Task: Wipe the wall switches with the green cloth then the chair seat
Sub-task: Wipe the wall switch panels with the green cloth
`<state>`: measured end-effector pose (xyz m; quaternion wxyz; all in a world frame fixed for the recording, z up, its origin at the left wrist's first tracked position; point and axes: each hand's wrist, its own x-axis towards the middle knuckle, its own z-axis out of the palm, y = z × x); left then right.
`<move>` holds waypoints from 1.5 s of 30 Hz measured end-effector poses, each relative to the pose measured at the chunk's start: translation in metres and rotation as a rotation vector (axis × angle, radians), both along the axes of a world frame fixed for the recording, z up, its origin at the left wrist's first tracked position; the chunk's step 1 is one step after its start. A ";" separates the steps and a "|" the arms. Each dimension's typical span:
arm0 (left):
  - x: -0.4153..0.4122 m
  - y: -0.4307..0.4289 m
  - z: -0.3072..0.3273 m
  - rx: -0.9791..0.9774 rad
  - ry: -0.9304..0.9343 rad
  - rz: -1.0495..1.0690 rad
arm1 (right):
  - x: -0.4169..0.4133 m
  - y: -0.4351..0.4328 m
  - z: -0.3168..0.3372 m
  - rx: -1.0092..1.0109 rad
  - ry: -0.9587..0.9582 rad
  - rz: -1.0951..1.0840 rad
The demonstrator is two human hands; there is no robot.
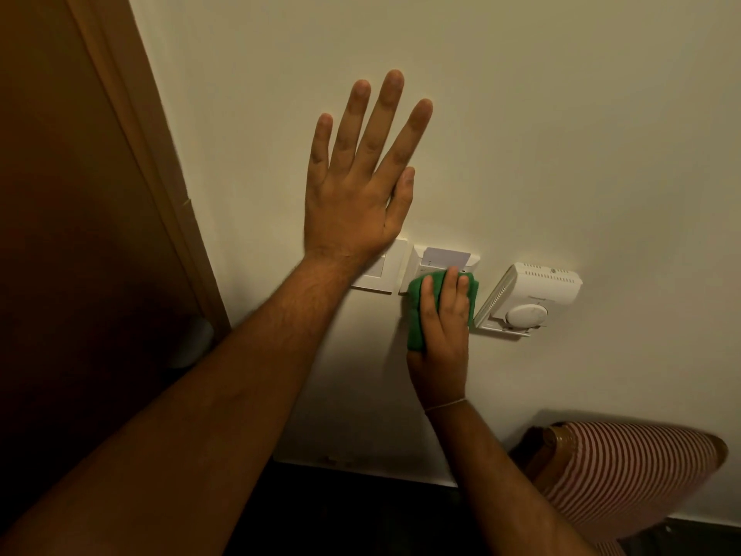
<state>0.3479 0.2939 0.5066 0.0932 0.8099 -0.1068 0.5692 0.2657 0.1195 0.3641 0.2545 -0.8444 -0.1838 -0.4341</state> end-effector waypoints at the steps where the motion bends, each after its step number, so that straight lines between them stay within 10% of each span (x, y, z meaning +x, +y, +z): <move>1: 0.000 0.000 0.000 -0.001 -0.002 -0.002 | 0.004 0.002 0.007 0.011 -0.027 -0.001; 45: 0.000 0.000 -0.001 0.031 -0.001 0.047 | 0.003 0.029 0.008 0.104 -0.050 -0.104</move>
